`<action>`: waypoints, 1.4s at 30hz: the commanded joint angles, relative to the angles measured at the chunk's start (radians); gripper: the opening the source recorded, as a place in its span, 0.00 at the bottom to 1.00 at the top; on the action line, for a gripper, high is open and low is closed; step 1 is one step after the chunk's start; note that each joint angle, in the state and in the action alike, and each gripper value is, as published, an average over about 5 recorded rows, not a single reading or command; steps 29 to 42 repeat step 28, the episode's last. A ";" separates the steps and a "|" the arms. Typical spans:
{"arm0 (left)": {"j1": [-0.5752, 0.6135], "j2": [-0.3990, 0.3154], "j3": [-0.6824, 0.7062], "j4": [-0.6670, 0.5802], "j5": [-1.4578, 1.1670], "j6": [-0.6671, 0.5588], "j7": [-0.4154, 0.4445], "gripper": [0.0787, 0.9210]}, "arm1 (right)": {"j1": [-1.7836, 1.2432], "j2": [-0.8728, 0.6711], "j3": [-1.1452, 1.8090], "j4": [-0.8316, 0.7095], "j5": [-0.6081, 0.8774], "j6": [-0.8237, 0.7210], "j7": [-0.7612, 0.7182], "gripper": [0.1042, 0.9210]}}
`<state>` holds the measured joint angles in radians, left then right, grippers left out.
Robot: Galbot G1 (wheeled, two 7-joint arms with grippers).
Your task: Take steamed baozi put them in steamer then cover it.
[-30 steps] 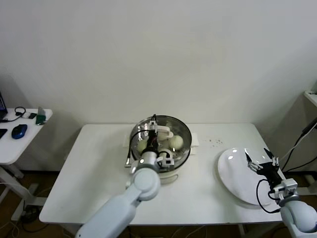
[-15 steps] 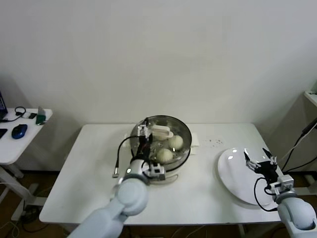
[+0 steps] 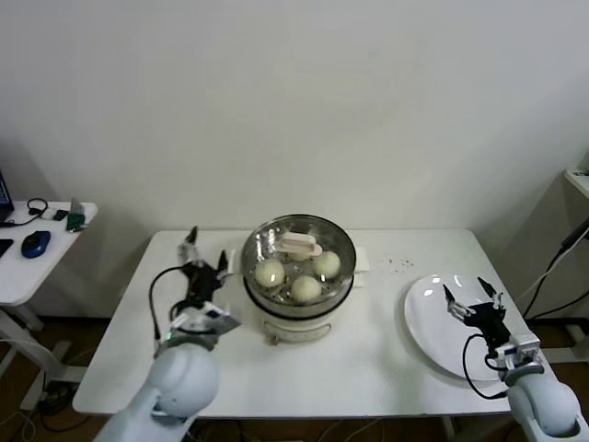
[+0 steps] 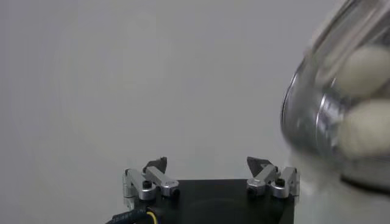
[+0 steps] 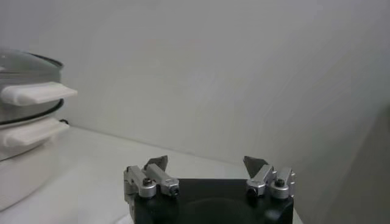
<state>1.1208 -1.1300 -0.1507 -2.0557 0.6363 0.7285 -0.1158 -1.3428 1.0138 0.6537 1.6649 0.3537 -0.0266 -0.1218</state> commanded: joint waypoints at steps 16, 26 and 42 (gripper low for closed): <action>0.408 -0.232 -0.499 0.203 -0.700 -0.865 -0.059 0.88 | -0.056 0.072 0.008 0.047 -0.006 0.099 -0.062 0.88; 0.403 -0.231 -0.469 0.186 -0.695 -0.860 -0.060 0.88 | -0.034 0.094 -0.001 0.041 -0.035 0.094 -0.067 0.88; 0.403 -0.230 -0.467 0.186 -0.694 -0.859 -0.058 0.88 | -0.033 0.094 -0.002 0.041 -0.040 0.095 -0.067 0.88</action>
